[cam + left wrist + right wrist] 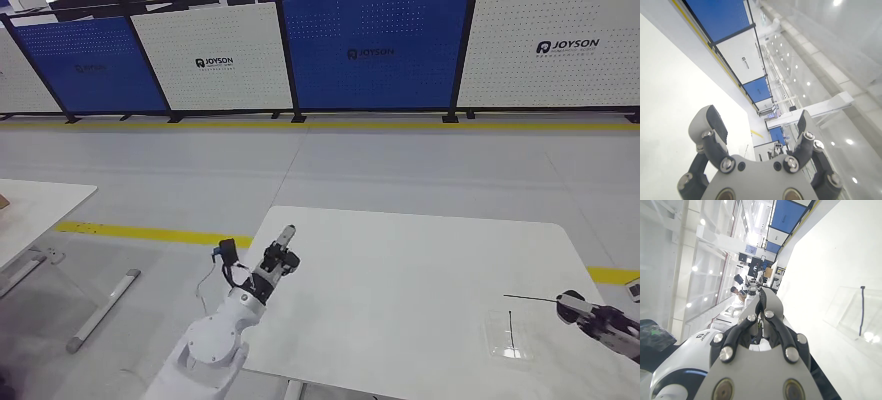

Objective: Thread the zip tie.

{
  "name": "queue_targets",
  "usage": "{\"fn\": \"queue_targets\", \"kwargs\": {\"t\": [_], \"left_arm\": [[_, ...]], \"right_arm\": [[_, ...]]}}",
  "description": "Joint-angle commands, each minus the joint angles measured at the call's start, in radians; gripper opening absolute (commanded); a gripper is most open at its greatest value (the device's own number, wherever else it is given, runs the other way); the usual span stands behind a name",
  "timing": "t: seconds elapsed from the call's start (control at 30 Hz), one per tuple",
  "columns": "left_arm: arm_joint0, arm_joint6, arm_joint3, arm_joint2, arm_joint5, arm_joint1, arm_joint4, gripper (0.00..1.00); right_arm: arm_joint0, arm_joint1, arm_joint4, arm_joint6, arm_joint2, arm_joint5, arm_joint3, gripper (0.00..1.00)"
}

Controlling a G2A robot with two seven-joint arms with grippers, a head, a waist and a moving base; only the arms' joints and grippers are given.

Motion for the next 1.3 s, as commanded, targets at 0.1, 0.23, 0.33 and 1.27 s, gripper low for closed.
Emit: {"fn": "queue_targets", "kwargs": {"t": [0.1,0.23,0.33,1.27], "left_arm": [[-0.041,-0.083,0.076,0.104,0.034,0.001,0.153,1.00],[-0.046,-0.089,0.088,0.114,0.034,0.001,0.166,1.00],[-0.046,-0.089,0.088,0.114,0.034,0.001,0.166,1.00],[-0.141,-0.488,0.217,0.155,-0.049,0.010,-0.099,1.00]], "right_arm": [[0.000,0.000,0.000,0.000,0.000,0.000,0.000,0.00],[0.000,0.000,0.000,0.000,0.000,0.000,0.000,0.00],[-0.001,-0.003,0.019,-0.009,-0.008,0.015,-0.009,0.00],[0.124,-0.076,-0.060,-0.204,-0.361,0.053,-0.112,0.00]]}}
